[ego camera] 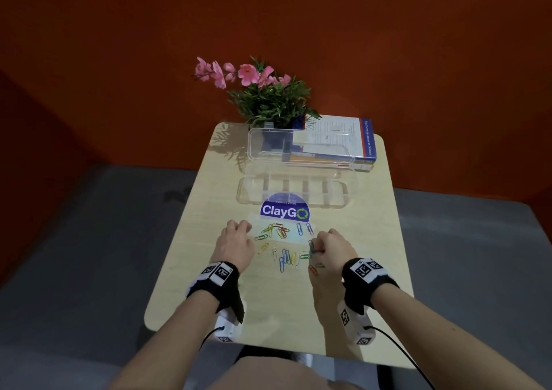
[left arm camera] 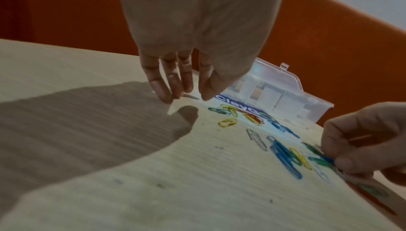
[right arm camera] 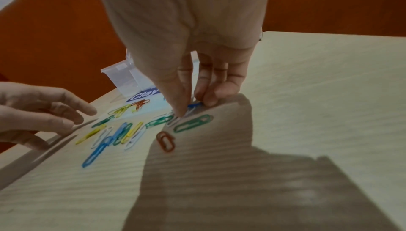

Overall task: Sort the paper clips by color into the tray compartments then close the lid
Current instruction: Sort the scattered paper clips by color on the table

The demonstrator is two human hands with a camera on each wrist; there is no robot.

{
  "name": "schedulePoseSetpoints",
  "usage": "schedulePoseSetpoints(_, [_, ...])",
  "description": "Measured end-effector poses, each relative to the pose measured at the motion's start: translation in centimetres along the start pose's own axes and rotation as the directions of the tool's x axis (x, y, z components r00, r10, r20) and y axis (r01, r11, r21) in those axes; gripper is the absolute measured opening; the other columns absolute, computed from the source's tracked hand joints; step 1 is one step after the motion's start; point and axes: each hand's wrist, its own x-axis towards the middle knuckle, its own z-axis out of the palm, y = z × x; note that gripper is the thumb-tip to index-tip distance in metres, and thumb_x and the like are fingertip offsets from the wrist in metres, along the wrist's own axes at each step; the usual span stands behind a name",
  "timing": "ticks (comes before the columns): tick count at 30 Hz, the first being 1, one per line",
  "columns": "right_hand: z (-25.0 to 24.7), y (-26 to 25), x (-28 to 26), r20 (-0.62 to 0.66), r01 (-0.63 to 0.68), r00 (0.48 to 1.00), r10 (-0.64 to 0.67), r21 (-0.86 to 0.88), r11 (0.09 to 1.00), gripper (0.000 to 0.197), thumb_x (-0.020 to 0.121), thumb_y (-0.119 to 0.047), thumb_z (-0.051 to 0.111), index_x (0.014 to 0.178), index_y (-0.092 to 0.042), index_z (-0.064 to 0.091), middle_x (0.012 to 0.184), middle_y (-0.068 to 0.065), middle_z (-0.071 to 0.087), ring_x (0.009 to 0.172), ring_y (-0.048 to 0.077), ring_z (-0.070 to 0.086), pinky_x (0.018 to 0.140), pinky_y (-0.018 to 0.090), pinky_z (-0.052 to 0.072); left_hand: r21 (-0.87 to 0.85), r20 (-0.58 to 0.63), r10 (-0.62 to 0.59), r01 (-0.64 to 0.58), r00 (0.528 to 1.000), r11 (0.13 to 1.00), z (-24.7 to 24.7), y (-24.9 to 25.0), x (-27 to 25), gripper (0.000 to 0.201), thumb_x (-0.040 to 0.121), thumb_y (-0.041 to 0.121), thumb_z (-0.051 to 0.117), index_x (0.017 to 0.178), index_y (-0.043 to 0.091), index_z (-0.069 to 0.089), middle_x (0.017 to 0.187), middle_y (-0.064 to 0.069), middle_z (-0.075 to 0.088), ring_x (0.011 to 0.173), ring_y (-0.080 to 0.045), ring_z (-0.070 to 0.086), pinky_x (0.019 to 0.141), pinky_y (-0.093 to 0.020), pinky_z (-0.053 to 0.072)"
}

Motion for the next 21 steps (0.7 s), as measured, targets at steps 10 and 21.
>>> schedulePoseSetpoints(10, [-1.6,2.2,0.9,-0.078,-0.101,0.981,0.176,0.569,0.816,0.009,0.081,-0.004,0.063,0.074,-0.008,0.06,0.074,0.009,0.065,0.071,0.025,0.06,0.065,0.029,0.052,-0.016,0.125,0.192,-0.191,0.973,0.981,0.5,3.0,-1.1,0.016,0.09,0.018,0.051,0.102,0.02,0.06,0.104,0.0,0.062,0.096,-0.019,0.061,0.08,-0.028,0.046])
schedulePoseSetpoints(21, [-2.2,0.6,1.4,0.223,-0.275,0.957,0.187,0.906,0.323,0.008,0.088,-0.006,0.055,0.083,-0.002,0.061,0.054,0.006,0.058,0.052,0.019,0.046,0.05,0.024,0.036,0.183,0.319,0.02,-0.082,0.948,0.98,0.8,5.2,-2.1,0.027,0.085,0.038,0.065,0.095,0.014,0.056,0.106,-0.005,0.063,0.091,-0.024,0.058,0.08,-0.036,0.047])
